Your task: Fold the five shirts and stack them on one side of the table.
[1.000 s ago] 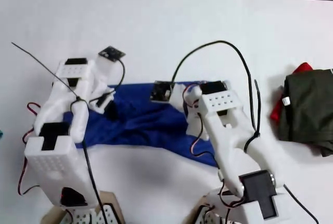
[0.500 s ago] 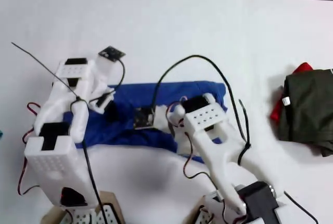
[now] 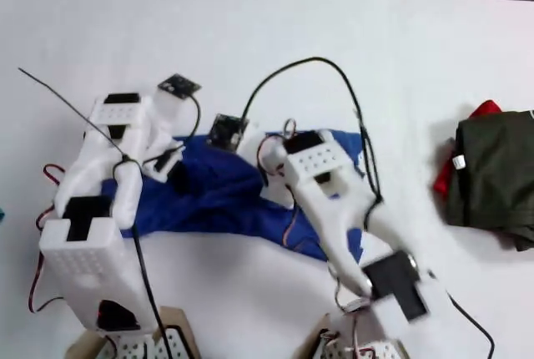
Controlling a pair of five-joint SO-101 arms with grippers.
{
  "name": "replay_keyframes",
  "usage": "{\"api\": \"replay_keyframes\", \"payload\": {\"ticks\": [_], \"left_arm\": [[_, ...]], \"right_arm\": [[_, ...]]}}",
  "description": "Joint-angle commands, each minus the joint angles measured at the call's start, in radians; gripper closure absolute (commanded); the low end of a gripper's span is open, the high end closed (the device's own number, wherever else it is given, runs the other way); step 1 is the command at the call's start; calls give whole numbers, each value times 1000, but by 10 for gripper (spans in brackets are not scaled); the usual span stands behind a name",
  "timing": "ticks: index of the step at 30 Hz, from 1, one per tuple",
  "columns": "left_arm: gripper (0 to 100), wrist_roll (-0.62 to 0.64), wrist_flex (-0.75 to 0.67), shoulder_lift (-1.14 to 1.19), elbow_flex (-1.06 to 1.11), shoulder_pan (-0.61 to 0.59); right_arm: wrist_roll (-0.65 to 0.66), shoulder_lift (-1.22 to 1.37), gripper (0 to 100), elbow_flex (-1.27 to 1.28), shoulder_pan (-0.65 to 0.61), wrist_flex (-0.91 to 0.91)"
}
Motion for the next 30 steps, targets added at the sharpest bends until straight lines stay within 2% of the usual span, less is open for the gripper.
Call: {"api": "replay_keyframes", "payload": {"ticks": [1, 13, 24, 27, 30], "left_arm": [[714, 0, 14, 8, 12, -2], [714, 0, 14, 8, 12, -2], [714, 0, 14, 8, 12, -2], [714, 0, 14, 8, 12, -2], [714, 0, 14, 8, 12, -2]], "right_arm": [[-9, 42, 644, -68, -16, 74], [-9, -48, 632, -60, -114, 203], [-11, 24, 635, 95, -108, 13], [-11, 24, 690, 94, -110, 15], [-11, 4, 799, 92, -110, 15]]}}
